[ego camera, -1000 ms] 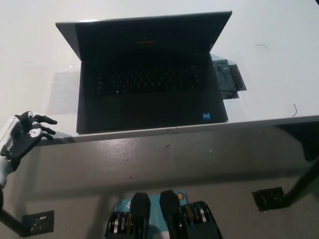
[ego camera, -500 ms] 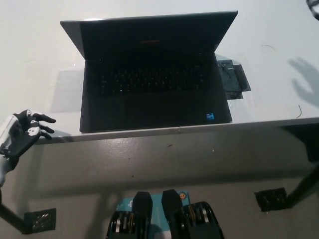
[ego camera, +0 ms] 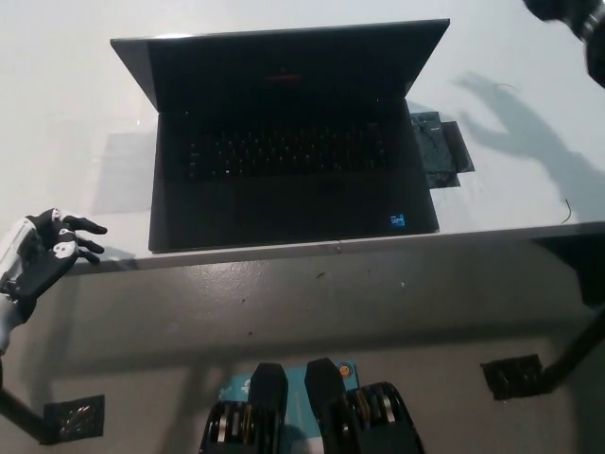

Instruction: The robot uses its right hand to push down on the lid of a laptop kept in the middle of the desk to close it

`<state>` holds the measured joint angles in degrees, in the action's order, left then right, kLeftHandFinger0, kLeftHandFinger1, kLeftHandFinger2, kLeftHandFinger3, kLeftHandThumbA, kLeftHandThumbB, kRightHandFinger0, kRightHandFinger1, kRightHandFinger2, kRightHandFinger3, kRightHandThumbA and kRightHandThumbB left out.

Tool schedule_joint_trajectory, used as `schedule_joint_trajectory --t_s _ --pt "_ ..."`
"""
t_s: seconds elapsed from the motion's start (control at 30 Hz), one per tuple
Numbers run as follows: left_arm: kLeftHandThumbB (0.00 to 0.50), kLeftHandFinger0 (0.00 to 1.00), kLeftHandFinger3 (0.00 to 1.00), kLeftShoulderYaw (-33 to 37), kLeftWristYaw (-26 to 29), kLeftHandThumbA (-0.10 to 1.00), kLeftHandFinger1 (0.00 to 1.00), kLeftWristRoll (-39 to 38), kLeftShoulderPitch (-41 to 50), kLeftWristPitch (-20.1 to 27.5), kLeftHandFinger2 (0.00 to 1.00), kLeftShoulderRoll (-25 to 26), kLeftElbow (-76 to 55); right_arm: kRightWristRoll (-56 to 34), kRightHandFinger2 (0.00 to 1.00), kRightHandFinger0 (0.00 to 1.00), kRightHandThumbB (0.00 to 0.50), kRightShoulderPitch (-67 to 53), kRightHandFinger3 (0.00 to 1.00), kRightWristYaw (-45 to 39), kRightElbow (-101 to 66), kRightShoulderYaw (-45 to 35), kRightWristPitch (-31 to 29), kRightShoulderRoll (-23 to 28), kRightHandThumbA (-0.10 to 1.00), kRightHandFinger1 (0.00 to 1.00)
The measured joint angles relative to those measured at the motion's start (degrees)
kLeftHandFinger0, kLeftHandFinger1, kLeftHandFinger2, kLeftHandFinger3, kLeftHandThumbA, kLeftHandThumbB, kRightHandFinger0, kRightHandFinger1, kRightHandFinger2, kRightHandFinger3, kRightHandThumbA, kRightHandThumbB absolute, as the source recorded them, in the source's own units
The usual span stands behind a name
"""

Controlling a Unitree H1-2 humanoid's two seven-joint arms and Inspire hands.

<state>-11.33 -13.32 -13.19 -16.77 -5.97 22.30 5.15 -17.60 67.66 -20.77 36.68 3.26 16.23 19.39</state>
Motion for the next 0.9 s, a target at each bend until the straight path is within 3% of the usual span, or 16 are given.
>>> schedule_joint_trajectory --t_s 0.13,0.2,0.27,0.4,0.47,0.53,0.6,0.7,0.77,0.9 --pt "0.108 0.47 0.6 0.0 -0.2 -0.1 0.45 0.0 0.0 0.1 0.52 0.0 0.3 1.7 0.81 1.0 0.273 3.2 0.98 -0.1 1.3 1.1 -0.3 -1.6 0.38 1.0" --pt "0.105 0.46 0.59 0.0 -0.3 -0.1 0.45 0.0 -0.1 0.0 0.52 0.0 0.3 2.4 0.8 1.0 0.261 4.1 0.99 0.0 1.5 1.4 -0.4 -2.7 0.35 0.98" --pt "0.109 0.44 0.57 0.0 -0.4 -0.1 0.44 -0.1 -0.1 0.0 0.52 0.0 0.3 2.8 0.83 1.0 0.221 4.3 1.0 0.0 1.7 1.5 -0.4 -3.8 0.31 1.0" --pt "0.118 0.46 0.55 0.0 -0.6 -0.1 0.45 -0.1 -0.3 0.0 0.52 0.0 0.4 3.9 0.82 1.0 0.248 4.3 0.99 -0.3 2.8 2.3 -0.5 -6.4 0.33 1.0" --pt "0.108 0.46 0.56 0.0 -0.7 -0.1 0.45 -0.1 -0.5 0.0 0.52 0.0 0.3 4.7 0.8 1.0 0.226 4.3 0.99 -0.4 3.9 2.7 -0.9 -7.5 0.31 1.0" --pt "0.121 0.44 0.55 0.0 -0.7 -0.1 0.43 -0.1 -0.7 0.1 0.51 0.0 0.3 5.2 0.83 1.0 0.224 4.2 0.96 -0.4 5.4 2.8 -1.3 -8.5 0.28 1.0" --pt "0.127 0.44 0.55 0.0 -0.7 -0.1 0.44 -0.1 -0.8 0.0 0.5 0.1 0.3 5.7 0.78 1.0 0.226 4.0 0.91 -0.4 6.7 2.8 -1.8 -9.3 0.27 0.94" --pt "0.125 0.43 0.56 0.0 -0.8 -0.1 0.43 0.0 -0.8 0.0 0.5 0.1 0.2 6.0 0.79 1.0 0.219 3.3 0.89 -0.3 8.3 2.7 -1.9 -10.6 0.25 0.95" --pt "0.125 0.43 0.55 0.1 -0.8 -0.1 0.44 0.1 -1.0 0.1 0.52 0.1 0.3 6.5 0.83 1.0 0.245 2.3 0.9 -0.3 9.3 2.8 -2.3 -11.4 0.33 0.99" --pt "0.114 0.44 0.56 0.1 -0.8 -0.1 0.46 0.4 -1.1 0.0 0.53 0.3 0.2 8.0 0.8 1.0 0.276 1.1 0.9 -0.3 10.4 4.0 -4.8 -11.7 0.33 0.93"
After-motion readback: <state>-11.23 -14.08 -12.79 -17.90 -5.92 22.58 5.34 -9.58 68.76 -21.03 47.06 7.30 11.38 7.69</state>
